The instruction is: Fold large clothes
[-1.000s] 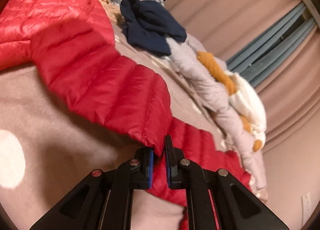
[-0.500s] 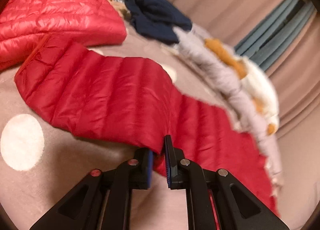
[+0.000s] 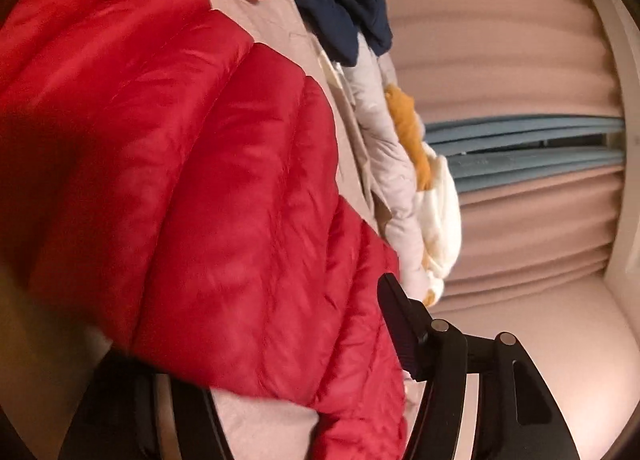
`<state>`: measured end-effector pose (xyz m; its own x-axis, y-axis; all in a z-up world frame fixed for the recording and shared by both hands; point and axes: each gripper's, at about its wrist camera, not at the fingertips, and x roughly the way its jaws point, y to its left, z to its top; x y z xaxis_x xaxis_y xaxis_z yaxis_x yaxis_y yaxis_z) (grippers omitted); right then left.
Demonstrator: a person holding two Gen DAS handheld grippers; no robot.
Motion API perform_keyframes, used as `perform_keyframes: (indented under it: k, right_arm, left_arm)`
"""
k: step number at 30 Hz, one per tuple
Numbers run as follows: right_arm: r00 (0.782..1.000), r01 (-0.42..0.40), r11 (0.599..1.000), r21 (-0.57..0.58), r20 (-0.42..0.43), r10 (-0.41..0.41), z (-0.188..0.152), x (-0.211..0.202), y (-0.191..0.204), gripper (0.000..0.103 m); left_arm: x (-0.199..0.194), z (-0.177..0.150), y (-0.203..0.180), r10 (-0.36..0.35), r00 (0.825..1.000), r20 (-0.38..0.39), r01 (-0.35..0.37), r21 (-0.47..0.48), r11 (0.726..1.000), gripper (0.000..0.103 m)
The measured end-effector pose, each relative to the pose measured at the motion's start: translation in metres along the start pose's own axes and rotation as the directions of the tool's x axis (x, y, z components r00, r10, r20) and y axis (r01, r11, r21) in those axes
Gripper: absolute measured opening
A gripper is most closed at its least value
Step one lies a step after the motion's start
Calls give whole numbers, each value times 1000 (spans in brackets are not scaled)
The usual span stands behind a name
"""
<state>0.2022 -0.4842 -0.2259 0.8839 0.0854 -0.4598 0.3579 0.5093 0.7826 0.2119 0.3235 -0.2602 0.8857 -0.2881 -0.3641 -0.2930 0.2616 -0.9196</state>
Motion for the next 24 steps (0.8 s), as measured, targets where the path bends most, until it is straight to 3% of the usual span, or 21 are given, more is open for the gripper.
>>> perform_keyframes:
  k: [1,2,3,5,7,8,10,12,14,16,18,20,22,24]
  right_arm:
    - [1000,8,1000,-5,-16,-8,1,-1,-1,58]
    - [1000,12,1000,-7,-27,-12,4,-2,-4,58]
    - [999,13,1000,-2,-32,-13,4,-3,-5,58]
    - [999,20,999,32,-43,-19,5,-1,-4,58]
    - [999,17,997,81,-36,-14,5,6,1,58]
    - [1000,11,993,116,-27,-8,3,4,-2,58]
    - [1000,7,988,153,-22,-4,0,1,-4,59]
    - [999,0,986,164,-32,6,-4,-2,-2,59]
    - [998,12,986,169,-63,-1,-7,0,3,61]
    - [994,0,984,178,-103,19,-10,6,11,67]
    - [989,-43,986,162,-131,64,-13,12,19,87]
    - [991,-50,993,103,-118,63,-15,16,24,96]
    - [995,-36,997,65,-86,41,-17,22,27,96]
    - [998,-32,999,17,-52,33,-18,26,32,94]
  left_arm:
    - [5,1,0,52,999,0,-52,33,998,44]
    - [9,4,0,115,993,3,-115,48,992,19]
    - [14,4,2,202,979,13,-202,64,977,14]
    - [13,1,-2,220,974,54,-223,60,973,14]
    - [9,-4,-15,301,947,113,-311,88,946,14]
    - [6,-9,-23,346,925,156,-366,121,923,13]
    - [3,-20,-48,463,845,266,-523,231,821,13]
    - [-4,-31,-67,500,790,355,-604,316,731,13]
    - [-10,-36,-77,493,787,371,-611,347,712,13]
    - [-18,-37,-76,477,801,362,-589,336,735,13]
    - [-15,-34,-67,503,796,336,-600,329,730,13]
    - [-11,-36,-53,527,792,307,-607,315,730,14]
    - [-10,-38,-36,539,798,271,-602,313,734,17]
    - [-16,-38,-31,500,820,277,-569,311,761,17]
